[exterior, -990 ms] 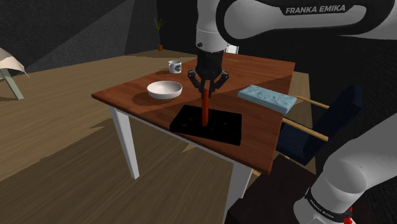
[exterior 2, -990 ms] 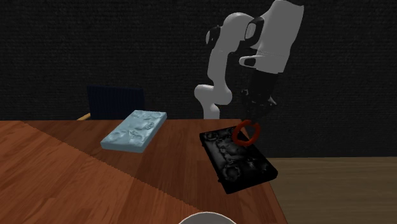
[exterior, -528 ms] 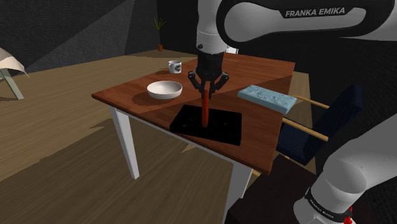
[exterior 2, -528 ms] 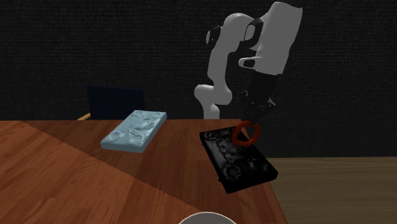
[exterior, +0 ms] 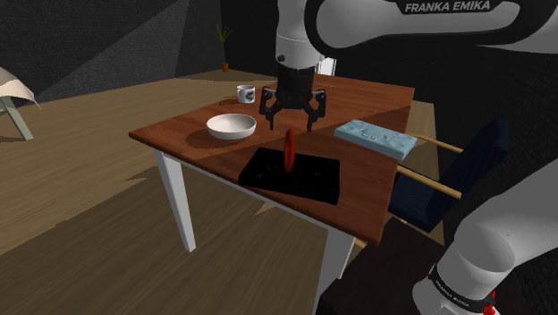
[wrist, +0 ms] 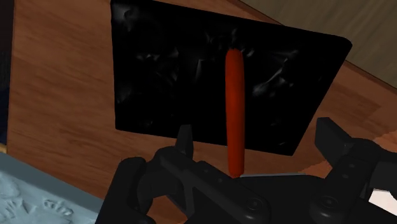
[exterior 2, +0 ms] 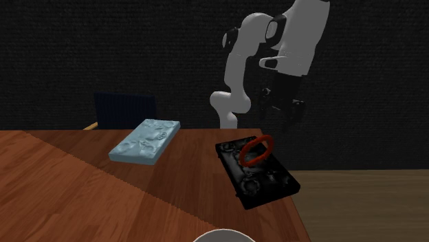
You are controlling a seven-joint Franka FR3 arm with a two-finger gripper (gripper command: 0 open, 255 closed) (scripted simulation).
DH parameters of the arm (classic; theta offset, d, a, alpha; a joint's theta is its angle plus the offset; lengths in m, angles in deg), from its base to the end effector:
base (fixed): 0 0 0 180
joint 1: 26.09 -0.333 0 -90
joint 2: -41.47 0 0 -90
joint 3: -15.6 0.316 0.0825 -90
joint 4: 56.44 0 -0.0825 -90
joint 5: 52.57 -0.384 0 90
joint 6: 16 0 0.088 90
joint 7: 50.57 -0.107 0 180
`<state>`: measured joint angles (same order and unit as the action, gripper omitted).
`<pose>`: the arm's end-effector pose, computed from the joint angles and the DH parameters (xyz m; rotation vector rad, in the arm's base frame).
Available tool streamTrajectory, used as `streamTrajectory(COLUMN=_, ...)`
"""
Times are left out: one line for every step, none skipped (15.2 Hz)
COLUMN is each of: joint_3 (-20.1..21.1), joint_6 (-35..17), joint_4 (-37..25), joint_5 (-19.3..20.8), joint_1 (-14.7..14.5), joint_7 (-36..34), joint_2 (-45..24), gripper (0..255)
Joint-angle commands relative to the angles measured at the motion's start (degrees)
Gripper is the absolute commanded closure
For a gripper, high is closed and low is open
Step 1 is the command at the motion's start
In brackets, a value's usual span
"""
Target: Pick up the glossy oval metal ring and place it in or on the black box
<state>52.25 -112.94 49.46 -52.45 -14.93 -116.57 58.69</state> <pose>0.4229 0.2478 0.6255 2.8661 -1.0803 0.2900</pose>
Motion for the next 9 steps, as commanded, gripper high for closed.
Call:
streamTrajectory(joint_3=0.2, joint_6=3.8, joint_4=-4.1, joint_5=0.2, joint_1=0.0, joint_7=-0.2, joint_2=-0.4, gripper=0)
streamTrajectory(joint_3=0.4, joint_6=5.3, joint_4=-6.0, joint_5=0.4, joint_1=0.1, joint_7=-0.4, joint_2=-0.8, gripper=0)
streamTrajectory(joint_3=0.4, joint_6=5.3, joint_4=-6.0, joint_5=0.4, joint_1=0.1, joint_7=-0.4, joint_2=-0.8, gripper=0)
streamTrajectory(joint_3=0.4, joint_6=5.3, joint_4=-5.9, joint_5=0.4, joint_1=0.1, joint_7=-0.4, joint_2=-0.8, gripper=0)
streamTrajectory(joint_3=0.4, joint_6=5.3, joint_4=-6.0, joint_5=0.4, joint_1=0.1, joint_7=-0.4, joint_2=-0.8, gripper=0)
streamTrajectory(joint_3=0.4, joint_6=5.3, joint_4=-6.0, joint_5=0.4, joint_1=0.1, joint_7=-0.4, joint_2=-0.8, gripper=0)
streamTrajectory(joint_3=0.4, joint_6=5.3, joint_4=-6.0, joint_5=0.4, joint_1=0.1, joint_7=-0.4, joint_2=-0.8, gripper=0)
streamTrajectory(joint_3=0.4, joint_6=5.3, joint_4=-6.0, joint_5=0.4, joint_1=0.1, joint_7=-0.4, joint_2=-0.8, gripper=0)
streamTrajectory(joint_3=0.4, joint_6=5.3, joint_4=-6.0, joint_5=0.4, joint_1=0.1, joint_7=-0.4, joint_2=-0.8, gripper=0)
